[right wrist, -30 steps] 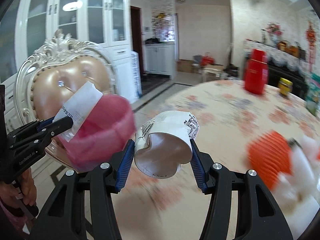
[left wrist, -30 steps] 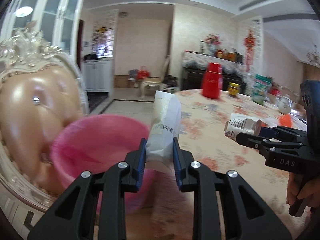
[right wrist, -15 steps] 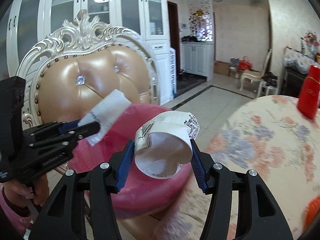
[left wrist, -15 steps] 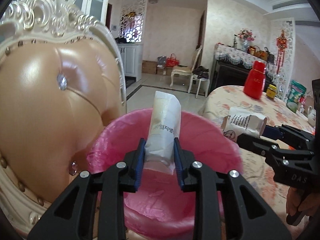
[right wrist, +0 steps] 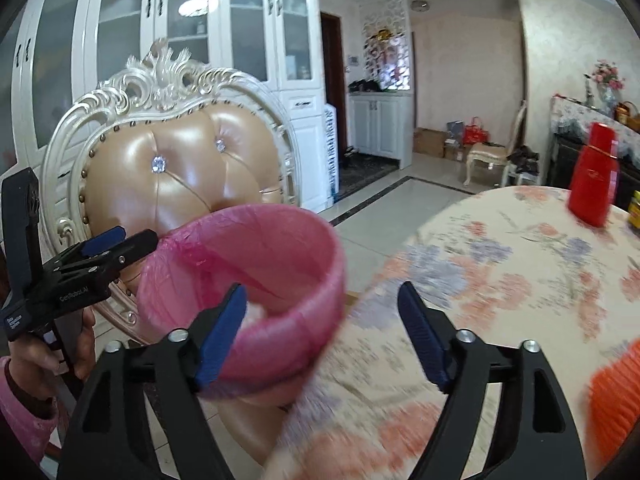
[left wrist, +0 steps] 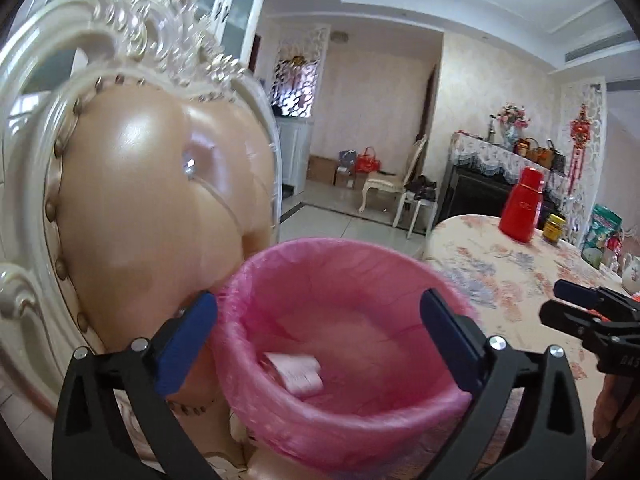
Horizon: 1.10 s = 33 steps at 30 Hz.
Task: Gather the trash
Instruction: 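Move both tools back over the table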
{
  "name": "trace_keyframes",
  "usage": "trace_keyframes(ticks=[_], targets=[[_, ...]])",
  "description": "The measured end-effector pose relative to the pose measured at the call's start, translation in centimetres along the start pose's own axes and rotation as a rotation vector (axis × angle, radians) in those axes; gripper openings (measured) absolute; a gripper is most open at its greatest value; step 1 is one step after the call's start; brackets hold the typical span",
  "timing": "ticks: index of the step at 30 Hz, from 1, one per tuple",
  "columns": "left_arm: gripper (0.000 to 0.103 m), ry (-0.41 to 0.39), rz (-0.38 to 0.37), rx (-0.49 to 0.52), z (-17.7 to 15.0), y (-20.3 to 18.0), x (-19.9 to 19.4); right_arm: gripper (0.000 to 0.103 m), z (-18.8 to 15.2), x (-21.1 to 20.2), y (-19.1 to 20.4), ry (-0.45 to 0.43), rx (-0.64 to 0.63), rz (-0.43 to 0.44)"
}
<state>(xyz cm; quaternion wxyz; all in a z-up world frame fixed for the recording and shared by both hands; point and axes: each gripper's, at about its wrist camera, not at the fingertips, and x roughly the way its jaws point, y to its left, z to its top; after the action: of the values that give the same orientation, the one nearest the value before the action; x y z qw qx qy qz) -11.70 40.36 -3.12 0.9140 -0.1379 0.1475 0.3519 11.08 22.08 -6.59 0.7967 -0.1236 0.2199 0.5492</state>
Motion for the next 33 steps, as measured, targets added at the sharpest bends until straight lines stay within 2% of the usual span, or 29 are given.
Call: trace_keyframes(ticks=[4,10,18,24,29,33], targets=[[0.098,0.016,-0.07,0.037,-0.5,-3.2,-1.0,0.082,-1.5,-3.9,-1.7,-0.018,0.02,-0.066],[0.098,0.043,-0.186,0.168,-1.8,-10.6,-1.7,0.084,-4.3,-9.9,-4.4,-0.041,0.047,-0.213],[0.098,0.099,-0.361,0.292,-4.4,-20.8,-2.5,0.084,-9.0,-18.2,-10.5,-0.065,0.209,-0.392],[0.098,0.203,-0.538,0.278,-6.3,-28.0,-3.2,0.084,-12.5,-25.1,-14.7,-0.11,0.304,-0.575],[0.098,0.23,-0.624,0.313,-7.9,-33.8,-4.3,0.084,-15.2,-29.2,-18.7,-0.097,0.403,-0.718],[0.098,0.261,-0.675,0.363,-9.5,-38.3,-5.2,0.084,-17.6,-30.7,-22.6,-0.009,0.525,-0.839]])
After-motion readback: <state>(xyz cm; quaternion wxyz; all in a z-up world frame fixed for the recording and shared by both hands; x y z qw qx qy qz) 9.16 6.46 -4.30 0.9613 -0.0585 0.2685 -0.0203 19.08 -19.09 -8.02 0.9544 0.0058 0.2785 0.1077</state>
